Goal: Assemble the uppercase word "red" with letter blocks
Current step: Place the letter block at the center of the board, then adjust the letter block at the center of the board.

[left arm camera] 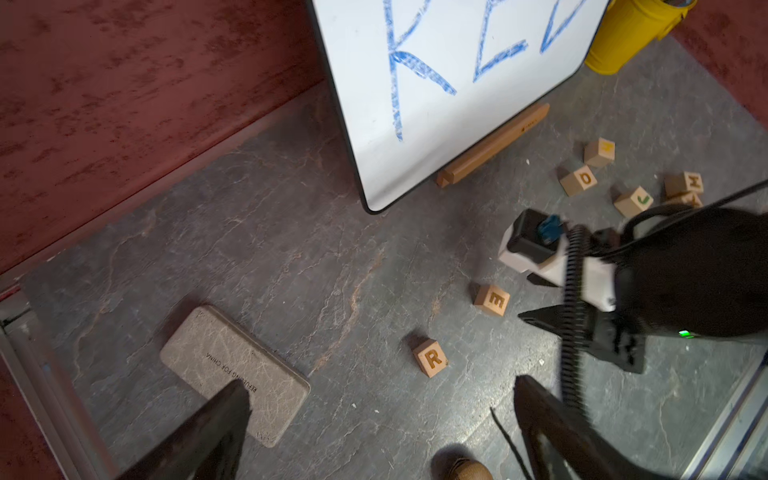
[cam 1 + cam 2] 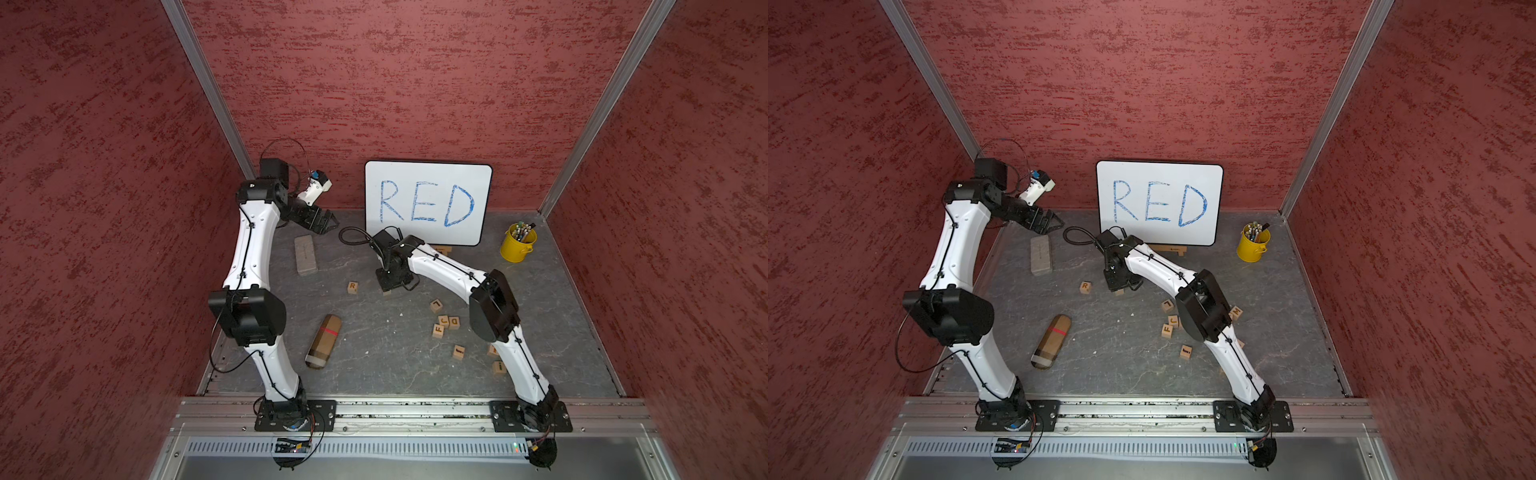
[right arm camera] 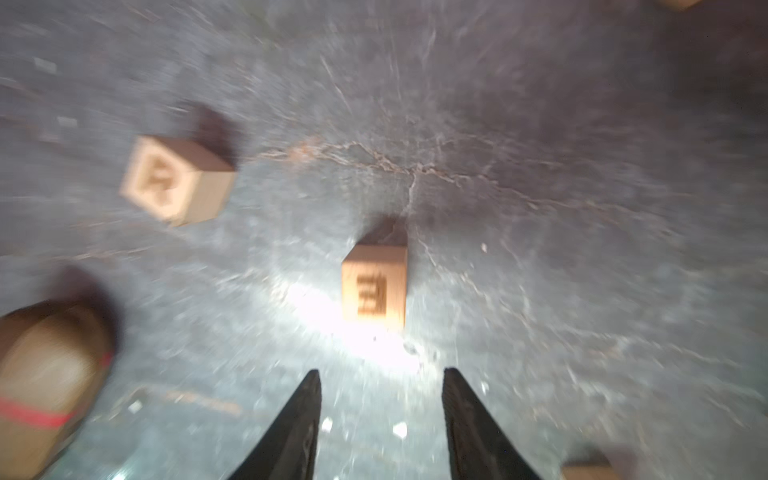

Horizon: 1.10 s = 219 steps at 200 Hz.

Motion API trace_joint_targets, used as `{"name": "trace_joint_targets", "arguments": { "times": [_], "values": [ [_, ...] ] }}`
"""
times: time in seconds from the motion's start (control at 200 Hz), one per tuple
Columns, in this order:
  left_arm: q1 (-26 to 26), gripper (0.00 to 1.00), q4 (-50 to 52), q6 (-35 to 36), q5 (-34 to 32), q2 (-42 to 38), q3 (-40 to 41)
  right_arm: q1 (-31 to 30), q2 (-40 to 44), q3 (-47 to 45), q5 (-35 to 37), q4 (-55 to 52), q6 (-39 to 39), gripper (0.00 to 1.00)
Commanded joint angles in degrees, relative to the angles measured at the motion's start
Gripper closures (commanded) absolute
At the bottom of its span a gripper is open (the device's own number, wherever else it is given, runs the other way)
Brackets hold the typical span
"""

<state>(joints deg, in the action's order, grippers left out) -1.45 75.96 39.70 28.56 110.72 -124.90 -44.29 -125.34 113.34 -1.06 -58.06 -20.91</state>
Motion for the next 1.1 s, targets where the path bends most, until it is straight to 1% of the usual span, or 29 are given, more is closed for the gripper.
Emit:
{"name": "trace_joint_targets", "arguments": {
  "times": [0.0,0.1,0.18,0.225,0.316,0.401,0.476,0.576,0.691,0.742,0.857,0.937,1.012,1.092],
  "values": [
    [6.19,0.0,8.0,10.81,-2.37,2.28,-0.63,2.02,10.11,-8.0,0.04,3.57,-3.19,0.51],
    [12.17,0.01,10.67,15.92,-4.88,4.71,-1.02,5.7,18.71,-17.28,1.05,4.85,-6.15,0.52],
    [17.04,0.03,14.53,19.54,-5.97,7.51,-2.61,9.08,25.73,-24.23,1.5,6.76,-7.49,0.52],
    [19.86,0.03,15.35,21.43,-7.4,8.66,-2.15,10.94,29.18,-27.52,1.51,7.68,-8.08,0.52],
    [24.68,0.03,13.18,21.78,-10.54,10.95,-0.06,14.03,34.48,-32.85,1.58,9.57,-8.71,0.52],
    [27.67,0.03,11.06,19.08,-12.16,13.41,1.23,15.99,37.68,-36.03,2.06,10.58,-8.9,0.52],
    [28.99,0.04,9.92,17.61,-13.41,15.21,2.62,17.42,39.56,-37.71,2.47,11.41,-8.98,0.52],
    [29.31,0.06,8.28,16.49,-14.09,16.51,4.44,19.07,40.26,-38.89,1.65,12.4,-8.55,0.53],
    [30.08,0.08,2.06,15.01,-17.7,16.52,8.57,20.16,39.8,-38.16,1.58,11.97,-7.57,0.53],
    [30.43,0.1,0.61,14.88,-18.05,16.68,9.99,20.61,40.14,-37.6,2.15,12.04,-7.48,0.53],
    [31.4,0.14,-1.5,11.45,-18.74,18.18,10.54,21.66,41.33,-37.36,1.38,13.21,-7.4,0.53],
    [31.85,0.14,-3.58,8.94,-19.95,19.31,10.71,22.32,41.58,-37.82,0.96,13.67,-7.12,0.53],
    [32.13,0.14,-3.62,8.14,-20.17,20.15,10.64,22.74,41.66,-38.68,0.45,14.24,-7.04,0.53],
    [32.29,0.18,-4.27,6.94,-20.93,20.56,11.17,23.05,41.79,-39.63,-0.15,14.92,-6.89,0.54]
  ]
}}
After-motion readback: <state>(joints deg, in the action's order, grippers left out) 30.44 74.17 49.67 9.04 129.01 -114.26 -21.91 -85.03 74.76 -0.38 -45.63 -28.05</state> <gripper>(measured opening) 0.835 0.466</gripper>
